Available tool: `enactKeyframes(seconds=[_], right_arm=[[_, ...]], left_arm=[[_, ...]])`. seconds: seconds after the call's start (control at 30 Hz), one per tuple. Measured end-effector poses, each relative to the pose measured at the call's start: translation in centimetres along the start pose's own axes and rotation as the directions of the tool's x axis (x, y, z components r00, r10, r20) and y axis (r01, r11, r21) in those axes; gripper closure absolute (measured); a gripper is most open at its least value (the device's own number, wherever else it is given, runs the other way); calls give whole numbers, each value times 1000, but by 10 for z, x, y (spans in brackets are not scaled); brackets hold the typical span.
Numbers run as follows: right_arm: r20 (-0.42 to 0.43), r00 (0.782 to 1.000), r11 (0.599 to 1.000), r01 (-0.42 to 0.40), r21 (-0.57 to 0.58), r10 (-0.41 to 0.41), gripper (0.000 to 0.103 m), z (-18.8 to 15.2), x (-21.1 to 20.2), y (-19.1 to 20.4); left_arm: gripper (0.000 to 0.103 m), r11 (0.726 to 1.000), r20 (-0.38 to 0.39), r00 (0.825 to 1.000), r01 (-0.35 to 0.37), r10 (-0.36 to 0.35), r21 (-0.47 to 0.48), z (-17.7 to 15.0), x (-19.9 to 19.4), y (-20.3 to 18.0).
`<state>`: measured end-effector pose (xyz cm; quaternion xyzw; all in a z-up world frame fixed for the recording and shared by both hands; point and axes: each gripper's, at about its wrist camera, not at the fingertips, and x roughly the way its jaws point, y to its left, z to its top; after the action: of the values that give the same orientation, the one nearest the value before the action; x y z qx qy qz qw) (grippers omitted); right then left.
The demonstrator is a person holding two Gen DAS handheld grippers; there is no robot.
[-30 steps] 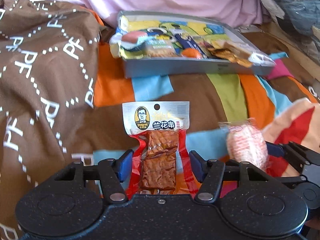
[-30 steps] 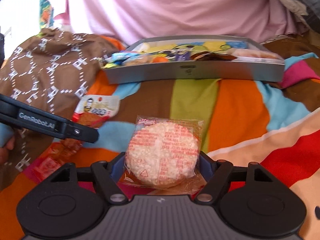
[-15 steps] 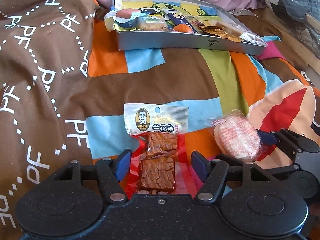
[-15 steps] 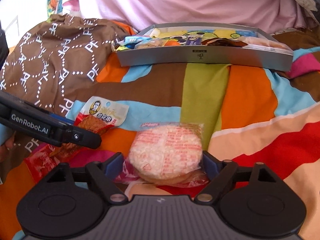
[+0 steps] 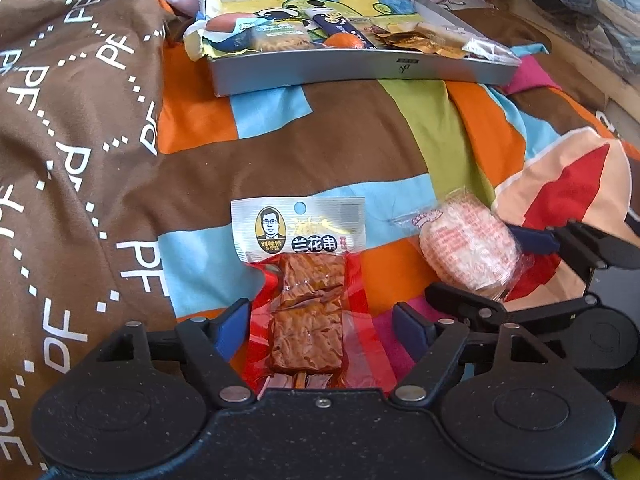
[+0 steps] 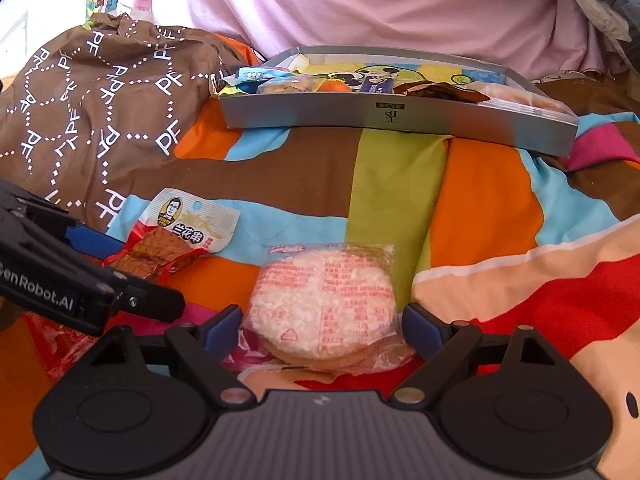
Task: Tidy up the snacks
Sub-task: 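Lift the spicy strip pack with the left tool while the right tool lifts the cake pack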
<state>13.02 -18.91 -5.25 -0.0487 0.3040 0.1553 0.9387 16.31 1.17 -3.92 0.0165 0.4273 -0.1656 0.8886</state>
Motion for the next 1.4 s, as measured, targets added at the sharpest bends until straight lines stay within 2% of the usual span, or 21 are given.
enactKeyframes(seconds=[0.1, 0.4, 0.57, 0.77, 1.0, 1.07, 1.2, 1.23, 1.27, 1.4], right_arm=[[4, 1000, 1000, 9, 6, -9, 13, 1, 2, -1], [15, 1000, 1000, 8, 5, -8, 14, -2, 2, -1], [22, 1000, 1000, 12, 2, -12, 22, -2, 1, 0], [23, 1000, 1000, 11, 2, -11, 23, -2, 1, 0], [23, 1000, 1000, 12, 2, -12, 23, -3, 1, 0], [23, 1000, 1000, 12, 1, -12, 23, -3, 1, 0], [28, 1000, 1000, 6, 7, -6, 23, -3, 0, 0], [30, 1000, 1000, 1, 13, -1, 24, -3, -1, -1], [29, 1000, 1000, -2, 17, 2, 25, -3, -1, -2], [21, 1000, 1000, 5, -3, -5, 25, 0, 2, 0]], left_arm=[[36, 1000, 9, 1000, -19, 19, 11, -1, -1, 1], [41, 999, 43, 999, 7, -5, -42, -4, -7, 10], [44, 997, 56, 998, 27, -23, -67, -4, -11, 13], [52, 997, 80, 996, 39, -33, -73, -4, -17, 14], [54, 996, 76, 996, 49, -44, -74, -1, -18, 14], [47, 993, 54, 996, 76, -71, -87, -1, -15, 17], [30, 990, 42, 996, 82, -77, -118, -4, -12, 19], [20, 989, 39, 996, 87, -83, -119, -4, -11, 18], [15, 989, 31, 995, 93, -90, -114, -4, -10, 16], [15, 999, -1, 999, 44, -44, 13, -5, -3, 1]])
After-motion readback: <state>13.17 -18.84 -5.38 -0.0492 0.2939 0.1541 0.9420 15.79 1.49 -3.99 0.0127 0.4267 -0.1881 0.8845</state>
